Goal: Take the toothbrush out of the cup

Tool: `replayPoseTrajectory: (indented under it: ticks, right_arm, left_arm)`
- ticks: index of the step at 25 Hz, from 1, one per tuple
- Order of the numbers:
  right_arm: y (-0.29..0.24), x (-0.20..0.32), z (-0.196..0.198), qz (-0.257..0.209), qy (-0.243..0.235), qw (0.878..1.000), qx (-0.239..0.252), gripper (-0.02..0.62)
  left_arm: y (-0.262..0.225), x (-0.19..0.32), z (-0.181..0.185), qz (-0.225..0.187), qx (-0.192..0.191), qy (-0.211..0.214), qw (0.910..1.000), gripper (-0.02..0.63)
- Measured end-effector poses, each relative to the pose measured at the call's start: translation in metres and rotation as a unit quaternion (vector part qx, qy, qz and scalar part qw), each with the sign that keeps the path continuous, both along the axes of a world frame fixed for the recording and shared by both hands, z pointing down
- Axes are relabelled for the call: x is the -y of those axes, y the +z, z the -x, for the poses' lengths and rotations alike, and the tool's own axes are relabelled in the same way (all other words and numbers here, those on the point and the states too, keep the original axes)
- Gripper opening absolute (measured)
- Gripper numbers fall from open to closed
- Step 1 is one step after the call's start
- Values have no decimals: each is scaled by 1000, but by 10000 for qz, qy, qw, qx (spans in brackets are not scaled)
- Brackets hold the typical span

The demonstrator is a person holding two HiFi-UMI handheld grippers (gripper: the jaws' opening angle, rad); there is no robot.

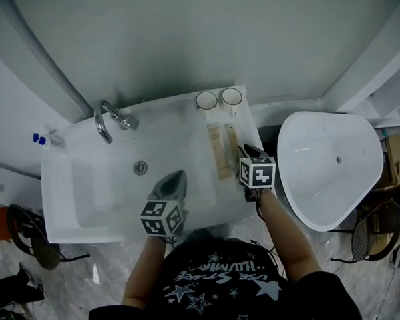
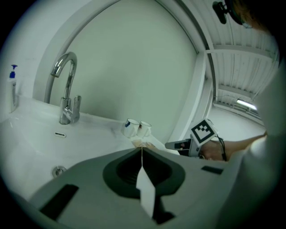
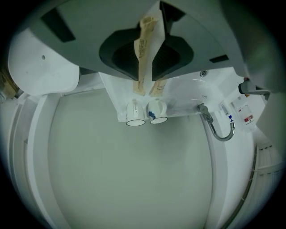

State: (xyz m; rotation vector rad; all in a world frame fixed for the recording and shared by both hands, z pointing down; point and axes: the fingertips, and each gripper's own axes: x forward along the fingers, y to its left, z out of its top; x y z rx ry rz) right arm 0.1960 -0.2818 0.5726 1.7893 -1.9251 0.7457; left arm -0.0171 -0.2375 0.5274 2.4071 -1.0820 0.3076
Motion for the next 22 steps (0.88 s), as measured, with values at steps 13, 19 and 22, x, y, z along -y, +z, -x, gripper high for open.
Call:
replayPoseTrajectory:
  ticks: [13,19,22]
  right_arm:
    - [-24,-80,8,-398,-710,9964,218,54]
    - [-26,-118,16,-503,-1015,9925,456,25]
    - [-21,-134,27,-464,-1226,9895,616,19]
  left_arm:
    - [-16,-101,-7,-108,174,-563,9982,19]
    - [-16,-152,-2,-70,269,-881,9957,18]
    - [-14,-173,2,-3,273,-1051,9941,20]
